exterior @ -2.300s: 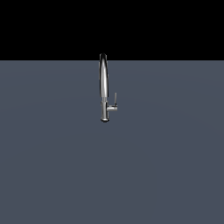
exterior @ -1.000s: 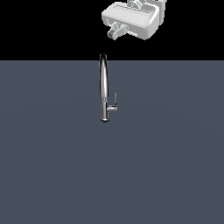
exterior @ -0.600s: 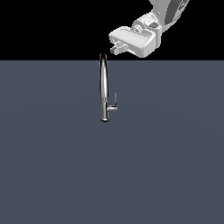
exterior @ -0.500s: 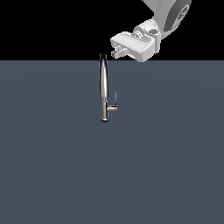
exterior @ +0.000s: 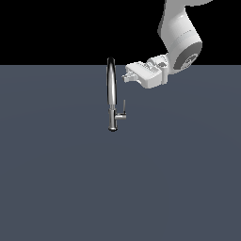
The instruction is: Turn on the faucet by rotating a designated handle.
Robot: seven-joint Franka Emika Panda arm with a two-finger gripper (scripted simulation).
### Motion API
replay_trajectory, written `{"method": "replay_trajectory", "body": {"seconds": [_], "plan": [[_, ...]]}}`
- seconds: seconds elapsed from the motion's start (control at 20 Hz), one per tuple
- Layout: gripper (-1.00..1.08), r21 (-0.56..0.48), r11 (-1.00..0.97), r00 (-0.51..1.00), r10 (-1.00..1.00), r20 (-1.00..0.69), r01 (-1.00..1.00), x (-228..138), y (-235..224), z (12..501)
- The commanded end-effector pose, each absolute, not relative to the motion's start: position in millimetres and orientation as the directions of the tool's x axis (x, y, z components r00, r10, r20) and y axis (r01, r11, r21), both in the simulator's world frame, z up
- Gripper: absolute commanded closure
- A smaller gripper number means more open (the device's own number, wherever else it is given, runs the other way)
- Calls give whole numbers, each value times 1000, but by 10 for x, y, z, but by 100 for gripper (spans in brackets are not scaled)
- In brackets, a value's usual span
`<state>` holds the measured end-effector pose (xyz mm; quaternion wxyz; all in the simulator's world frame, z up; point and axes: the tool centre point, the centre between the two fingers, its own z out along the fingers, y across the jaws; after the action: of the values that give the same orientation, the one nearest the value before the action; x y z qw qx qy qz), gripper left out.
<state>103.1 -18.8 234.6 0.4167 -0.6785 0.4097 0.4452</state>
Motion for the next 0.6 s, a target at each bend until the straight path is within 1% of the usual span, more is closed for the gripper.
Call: {"method": "replay_trajectory", "body": {"seconds": [0.0,0.3,0.55], "plan": [[108,-168,-267,214,-153,-965,-949,1111,-198,2149],[108,-89,-165,104,-81,-991,-982,1243,-196,1722],[108,-36,-105,40,-33,-999,-994,1302,-175,1455]]}}
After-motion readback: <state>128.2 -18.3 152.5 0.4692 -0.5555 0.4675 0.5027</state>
